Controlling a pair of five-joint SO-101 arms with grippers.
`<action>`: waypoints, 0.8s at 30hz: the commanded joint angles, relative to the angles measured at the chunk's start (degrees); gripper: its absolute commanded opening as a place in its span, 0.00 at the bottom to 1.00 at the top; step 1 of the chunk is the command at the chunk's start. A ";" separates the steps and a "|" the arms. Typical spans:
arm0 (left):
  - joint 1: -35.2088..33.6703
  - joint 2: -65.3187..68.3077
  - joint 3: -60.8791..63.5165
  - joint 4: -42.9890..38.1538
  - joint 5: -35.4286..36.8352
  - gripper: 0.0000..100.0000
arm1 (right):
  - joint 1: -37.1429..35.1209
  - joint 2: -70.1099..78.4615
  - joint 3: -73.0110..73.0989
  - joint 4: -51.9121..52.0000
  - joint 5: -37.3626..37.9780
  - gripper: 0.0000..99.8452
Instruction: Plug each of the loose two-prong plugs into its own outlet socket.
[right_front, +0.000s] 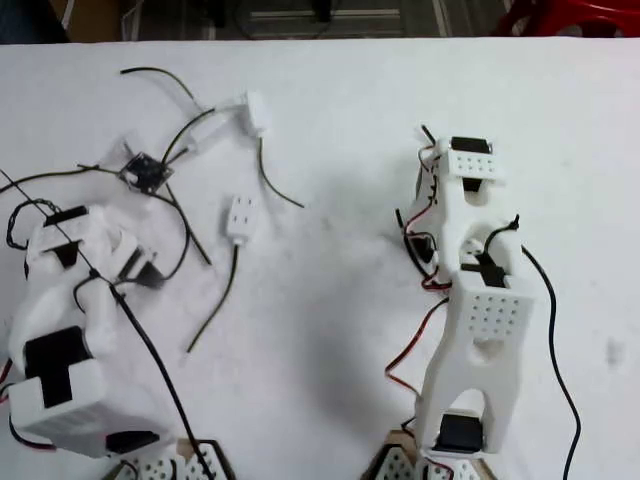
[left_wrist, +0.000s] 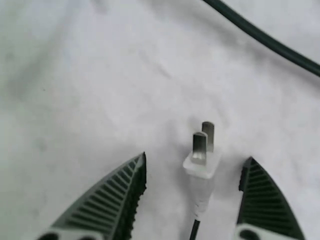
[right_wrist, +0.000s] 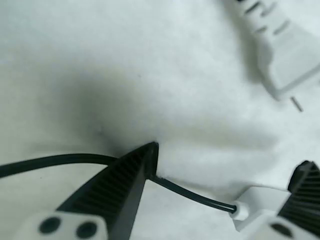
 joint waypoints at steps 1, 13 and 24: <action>0.04 1.63 -2.64 0.09 0.00 0.29 | -1.89 0.48 -0.26 -0.75 -0.09 0.42; 2.24 2.33 -2.02 0.97 -6.33 0.29 | -1.80 0.48 -0.18 -0.66 -0.09 0.42; 2.15 2.33 -2.11 4.40 -10.46 0.06 | -1.80 0.48 -0.18 -0.66 -0.09 0.42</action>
